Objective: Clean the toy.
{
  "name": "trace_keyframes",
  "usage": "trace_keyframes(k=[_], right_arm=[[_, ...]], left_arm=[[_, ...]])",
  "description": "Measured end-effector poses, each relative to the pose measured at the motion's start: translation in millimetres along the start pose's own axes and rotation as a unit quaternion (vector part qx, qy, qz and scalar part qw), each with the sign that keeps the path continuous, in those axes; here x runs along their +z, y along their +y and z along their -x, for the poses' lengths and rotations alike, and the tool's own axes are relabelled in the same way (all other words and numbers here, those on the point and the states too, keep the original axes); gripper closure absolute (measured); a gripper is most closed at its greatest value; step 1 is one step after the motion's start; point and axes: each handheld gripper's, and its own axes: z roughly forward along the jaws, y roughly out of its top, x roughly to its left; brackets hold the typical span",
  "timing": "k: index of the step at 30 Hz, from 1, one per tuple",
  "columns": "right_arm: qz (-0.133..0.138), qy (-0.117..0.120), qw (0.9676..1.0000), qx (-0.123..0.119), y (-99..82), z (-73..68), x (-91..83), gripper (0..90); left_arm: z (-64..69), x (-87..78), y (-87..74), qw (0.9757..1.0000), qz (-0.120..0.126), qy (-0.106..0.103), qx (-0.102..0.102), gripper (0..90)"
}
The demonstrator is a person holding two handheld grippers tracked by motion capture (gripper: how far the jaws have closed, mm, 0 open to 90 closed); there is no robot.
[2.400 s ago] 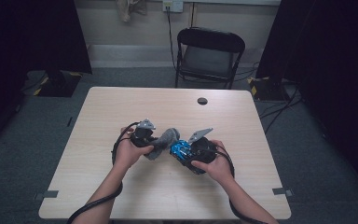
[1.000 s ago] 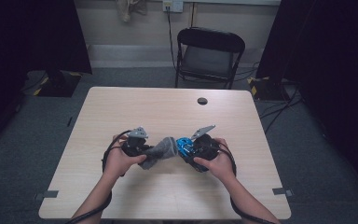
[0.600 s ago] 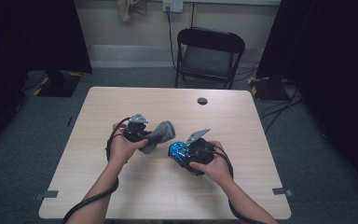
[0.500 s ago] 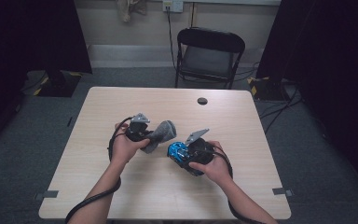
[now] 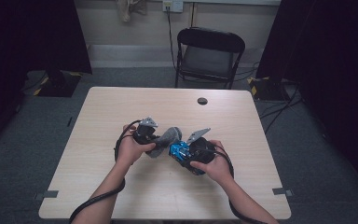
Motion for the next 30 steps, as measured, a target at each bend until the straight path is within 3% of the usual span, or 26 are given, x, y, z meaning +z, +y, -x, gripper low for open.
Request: trace_keyframes(k=[13,25,30], right_arm=[[-0.007,-0.009,0.9998,0.018,-1.9,8.1,1.2,26.1],[-0.012,-0.021,0.9992,0.032,0.1,14.4,-0.7,26.1],[-0.013,-0.023,0.9991,0.034,-1.4,16.9,-1.6,26.1]], left_arm=[[2.5,-13.3,-16.7,0.9998,0.006,-0.014,-0.011,66.8],[12.3,-19.5,-24.6,0.9996,0.008,-0.027,-0.002,66.8],[21.7,-22.6,-26.7,0.9994,0.003,-0.033,0.012,66.8]])
